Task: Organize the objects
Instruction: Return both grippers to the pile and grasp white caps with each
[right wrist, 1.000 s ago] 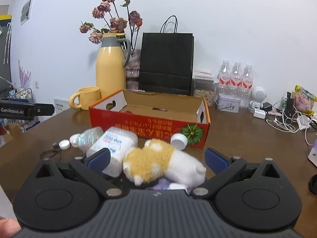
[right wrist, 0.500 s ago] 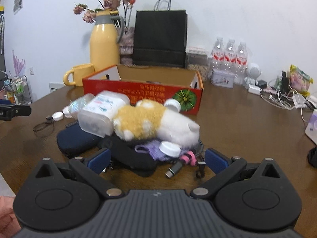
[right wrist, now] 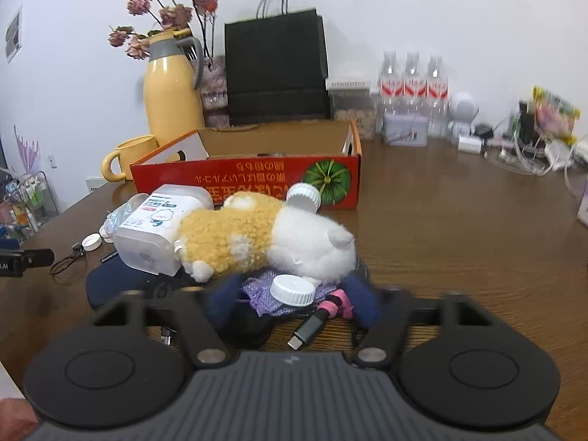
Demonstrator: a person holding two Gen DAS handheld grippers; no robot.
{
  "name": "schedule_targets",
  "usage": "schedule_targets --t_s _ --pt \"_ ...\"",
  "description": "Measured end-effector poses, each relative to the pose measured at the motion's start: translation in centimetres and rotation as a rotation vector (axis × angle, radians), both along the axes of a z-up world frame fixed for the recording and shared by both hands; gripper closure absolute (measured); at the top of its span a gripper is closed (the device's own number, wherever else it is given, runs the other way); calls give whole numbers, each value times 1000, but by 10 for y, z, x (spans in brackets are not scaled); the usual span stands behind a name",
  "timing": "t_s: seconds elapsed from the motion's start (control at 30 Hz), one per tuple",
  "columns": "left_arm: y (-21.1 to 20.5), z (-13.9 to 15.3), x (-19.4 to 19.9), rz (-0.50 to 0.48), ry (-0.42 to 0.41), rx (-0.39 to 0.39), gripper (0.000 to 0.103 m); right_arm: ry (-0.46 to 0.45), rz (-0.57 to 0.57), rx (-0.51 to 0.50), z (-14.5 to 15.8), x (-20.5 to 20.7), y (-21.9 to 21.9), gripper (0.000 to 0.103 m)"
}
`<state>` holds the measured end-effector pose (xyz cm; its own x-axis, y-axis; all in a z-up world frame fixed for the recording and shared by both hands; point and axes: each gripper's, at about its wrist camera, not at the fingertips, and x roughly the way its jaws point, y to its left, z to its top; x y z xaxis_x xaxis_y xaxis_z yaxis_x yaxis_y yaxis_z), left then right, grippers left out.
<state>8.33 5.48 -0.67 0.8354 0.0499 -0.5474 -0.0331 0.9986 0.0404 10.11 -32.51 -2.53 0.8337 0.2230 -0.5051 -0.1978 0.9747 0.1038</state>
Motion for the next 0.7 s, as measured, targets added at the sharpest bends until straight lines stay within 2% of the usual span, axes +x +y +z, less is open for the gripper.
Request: schedule_targets --t_s 0.07,0.13,0.23,0.37,0.53,0.63,0.7 --pt "-1 1 7 -1 -3 0 0 22 -12 19 -2 5 -2 58" --pt "-2 0 16 0 -1 2 0 35 -18 46 -3 8 -2 74" --pt "-6 -3 32 -2 13 9 1 39 -14 51 -5 9 -1 74" --pt "-9 -9 51 0 29 19 10 17 -3 50 -3 6 -1 74" --pt "-16 -13 72 -37 41 54 30 -9 10 45 3 3 1 74" --pt "-15 -18 80 -74 79 33 45 -31 33 38 6 0 3 74" --pt "-15 -20 80 -105 89 14 72 -36 37 33 7 0 5 74"
